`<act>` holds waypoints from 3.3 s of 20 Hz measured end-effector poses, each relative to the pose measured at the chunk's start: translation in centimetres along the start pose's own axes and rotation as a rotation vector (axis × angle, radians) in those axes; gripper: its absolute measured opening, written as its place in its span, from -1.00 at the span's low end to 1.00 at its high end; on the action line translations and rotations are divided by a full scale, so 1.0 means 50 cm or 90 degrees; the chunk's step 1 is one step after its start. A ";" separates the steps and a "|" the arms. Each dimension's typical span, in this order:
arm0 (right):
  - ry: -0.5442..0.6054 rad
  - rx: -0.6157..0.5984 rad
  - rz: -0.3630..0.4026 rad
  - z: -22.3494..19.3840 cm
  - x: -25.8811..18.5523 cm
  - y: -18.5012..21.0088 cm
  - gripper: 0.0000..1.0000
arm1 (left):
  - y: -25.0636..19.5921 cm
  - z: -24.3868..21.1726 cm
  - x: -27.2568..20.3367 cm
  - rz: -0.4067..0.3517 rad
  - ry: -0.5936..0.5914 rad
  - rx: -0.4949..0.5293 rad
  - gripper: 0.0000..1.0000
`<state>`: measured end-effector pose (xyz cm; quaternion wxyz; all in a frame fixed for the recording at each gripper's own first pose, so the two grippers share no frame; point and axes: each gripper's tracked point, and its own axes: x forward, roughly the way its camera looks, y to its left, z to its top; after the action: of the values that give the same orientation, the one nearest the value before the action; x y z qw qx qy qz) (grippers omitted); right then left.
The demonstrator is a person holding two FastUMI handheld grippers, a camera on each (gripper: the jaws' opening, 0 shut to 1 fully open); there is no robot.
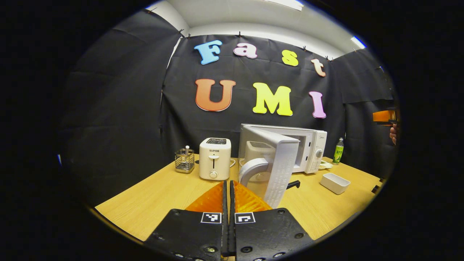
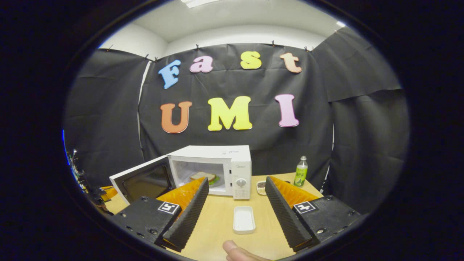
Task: Open the microwave oven with the left hand, put the food in, and close the microwave oven.
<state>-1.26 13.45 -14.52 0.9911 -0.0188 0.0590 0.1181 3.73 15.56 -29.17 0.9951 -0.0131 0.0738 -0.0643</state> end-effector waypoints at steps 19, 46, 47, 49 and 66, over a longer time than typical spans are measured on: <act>-0.031 0.041 0.019 0.013 -0.098 -0.107 0.99 | -0.288 -0.024 0.128 -0.170 0.019 0.010 -1.00; -0.054 -0.024 -0.012 0.077 0.025 -0.225 0.99 | -0.503 -0.010 0.443 -0.199 0.051 -0.004 -1.00; -0.058 -0.023 -0.010 0.087 0.029 -0.229 0.99 | -0.507 -0.007 0.457 -0.195 0.051 -0.004 -1.00; -0.063 -0.019 -0.009 0.097 0.041 -0.238 0.99 | -0.516 -0.005 0.482 -0.192 0.055 -0.007 -1.00; -0.042 0.016 -0.066 0.070 -0.004 -0.315 0.82 | -0.519 -0.007 0.569 -0.135 0.142 -0.058 -1.00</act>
<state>2.68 -1.73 -10.67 0.9974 -0.0052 0.0268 0.0664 28.33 -13.86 -32.74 0.9666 -0.0590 0.1851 -0.1670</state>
